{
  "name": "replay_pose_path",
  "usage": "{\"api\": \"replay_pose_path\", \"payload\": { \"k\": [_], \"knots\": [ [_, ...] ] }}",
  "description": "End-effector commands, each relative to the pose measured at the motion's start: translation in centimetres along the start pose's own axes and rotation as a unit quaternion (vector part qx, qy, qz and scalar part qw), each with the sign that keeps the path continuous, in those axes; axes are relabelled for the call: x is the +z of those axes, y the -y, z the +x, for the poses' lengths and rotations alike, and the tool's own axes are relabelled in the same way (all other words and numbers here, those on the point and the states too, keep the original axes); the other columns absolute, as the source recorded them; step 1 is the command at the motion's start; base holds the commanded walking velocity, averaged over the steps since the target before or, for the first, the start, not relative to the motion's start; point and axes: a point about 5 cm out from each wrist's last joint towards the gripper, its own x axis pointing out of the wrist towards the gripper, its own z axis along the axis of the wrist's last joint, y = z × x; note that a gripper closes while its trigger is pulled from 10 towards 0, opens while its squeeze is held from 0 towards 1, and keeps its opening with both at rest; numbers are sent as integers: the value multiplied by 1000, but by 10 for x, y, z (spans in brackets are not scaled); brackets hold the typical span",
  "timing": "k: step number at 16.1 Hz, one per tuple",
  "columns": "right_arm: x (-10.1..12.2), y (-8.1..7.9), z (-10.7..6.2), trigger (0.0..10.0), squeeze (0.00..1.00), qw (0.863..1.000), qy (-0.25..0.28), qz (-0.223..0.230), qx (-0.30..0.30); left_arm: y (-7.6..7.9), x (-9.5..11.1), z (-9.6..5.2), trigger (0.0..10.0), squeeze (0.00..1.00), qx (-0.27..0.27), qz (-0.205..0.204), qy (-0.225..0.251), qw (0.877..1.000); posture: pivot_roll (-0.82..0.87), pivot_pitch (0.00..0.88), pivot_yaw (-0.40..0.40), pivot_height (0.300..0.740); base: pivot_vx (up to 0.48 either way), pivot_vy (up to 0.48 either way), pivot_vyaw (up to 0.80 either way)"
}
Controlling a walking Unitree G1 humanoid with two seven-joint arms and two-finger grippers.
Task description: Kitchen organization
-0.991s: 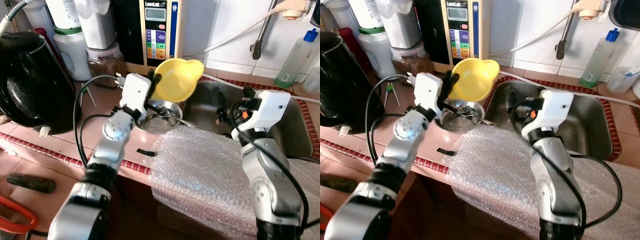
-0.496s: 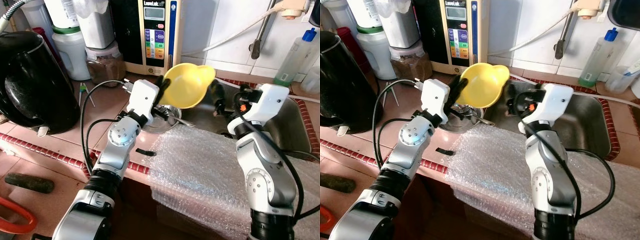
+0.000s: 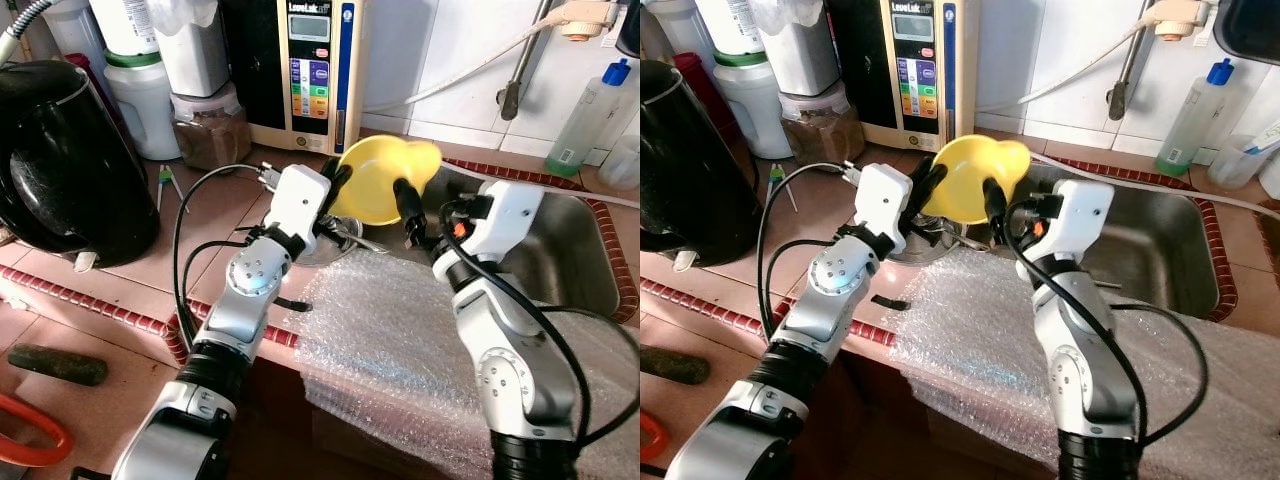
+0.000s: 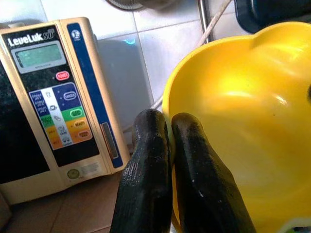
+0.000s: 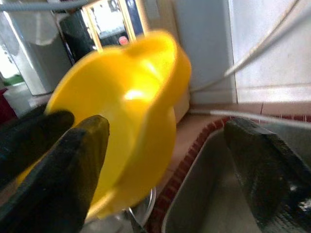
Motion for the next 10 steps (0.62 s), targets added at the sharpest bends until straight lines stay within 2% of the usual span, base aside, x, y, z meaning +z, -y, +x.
{"api": "replay_pose_path", "payload": {
  "k": [1, 2, 5, 10],
  "knots": [
    [1, -2, 4, 0, 0, 1000, 0, 9, 2, 0, 5, 0, 0, 0, -6, 2, 13, 1000, 24, 28, 13, 740, 0, 0, 0],
    [-3, -2, 9, 0, 0, 1000, -6, 24, 1, 1, 5, 0, 0, 0, -9, 0, 14, 1000, 24, 28, 13, 740, 0, 0, 0],
    [-2, -1, 18, 0, 0, 999, -10, 29, -14, 1, 5, 0, 0, 0, -8, 2, 13, 1000, 27, 26, 11, 740, 0, 0, 0],
    [-7, 4, 18, 0, 0, 998, -29, 31, -44, 0, 3, 0, 0, 0, -4, 8, 6, 1000, 21, 28, 12, 740, 0, 0, 0]
  ]
}}
